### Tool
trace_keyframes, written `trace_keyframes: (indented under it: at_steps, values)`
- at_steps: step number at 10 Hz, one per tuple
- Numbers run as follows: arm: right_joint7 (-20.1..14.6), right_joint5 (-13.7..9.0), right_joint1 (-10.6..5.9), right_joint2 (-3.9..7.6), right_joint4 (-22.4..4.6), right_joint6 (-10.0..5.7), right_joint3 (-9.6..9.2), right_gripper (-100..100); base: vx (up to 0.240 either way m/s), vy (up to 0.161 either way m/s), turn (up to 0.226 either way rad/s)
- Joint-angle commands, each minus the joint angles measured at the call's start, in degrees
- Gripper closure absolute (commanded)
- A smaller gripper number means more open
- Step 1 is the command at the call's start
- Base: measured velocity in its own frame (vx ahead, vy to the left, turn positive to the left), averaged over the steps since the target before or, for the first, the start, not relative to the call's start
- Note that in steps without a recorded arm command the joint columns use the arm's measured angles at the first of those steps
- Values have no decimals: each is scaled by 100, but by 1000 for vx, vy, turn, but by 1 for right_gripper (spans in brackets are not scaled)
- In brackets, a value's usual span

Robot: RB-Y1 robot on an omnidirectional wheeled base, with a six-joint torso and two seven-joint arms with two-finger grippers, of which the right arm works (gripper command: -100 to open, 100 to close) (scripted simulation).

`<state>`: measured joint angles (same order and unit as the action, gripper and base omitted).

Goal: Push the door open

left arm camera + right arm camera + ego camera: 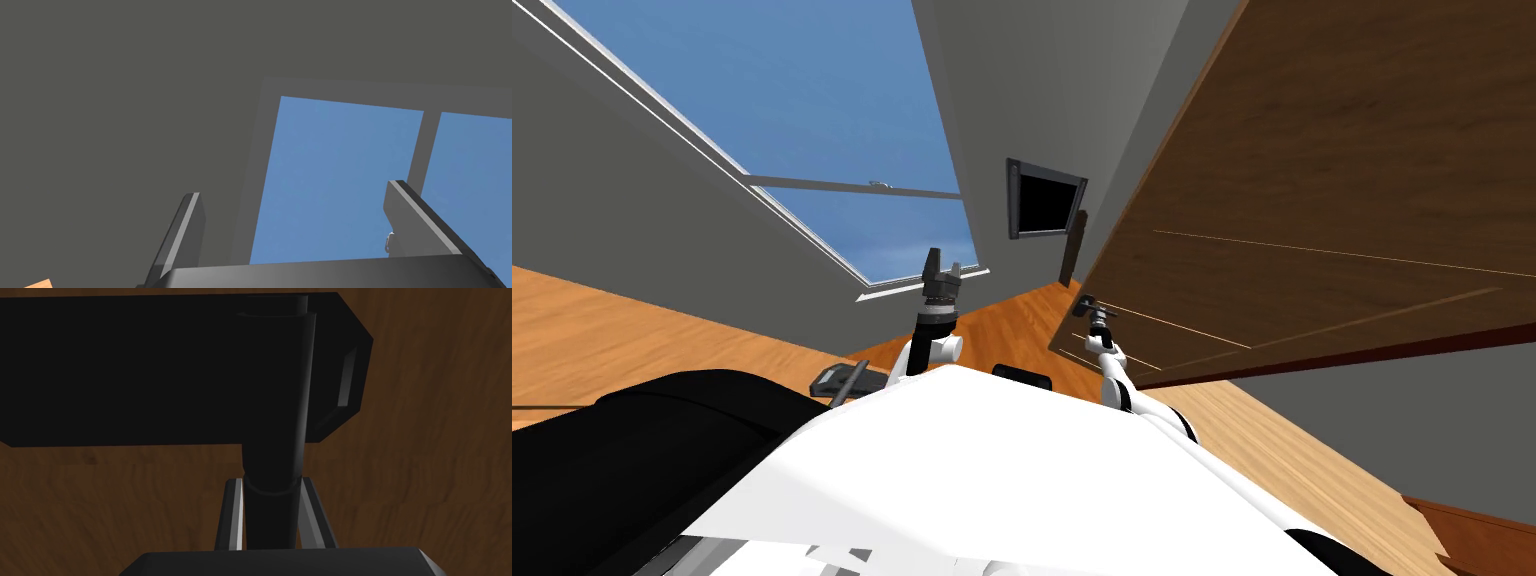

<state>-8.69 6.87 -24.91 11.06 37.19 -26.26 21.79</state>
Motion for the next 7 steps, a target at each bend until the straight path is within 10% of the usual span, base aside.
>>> trace_keyframes:
  at_steps: [1, 7]
  values:
    - [37, -33, -38, 52, -40, -27, 83, 100, 178, 105, -61]
    - [125, -116, 66, 157, 1, -1, 369, 100, 170, 53, -57]
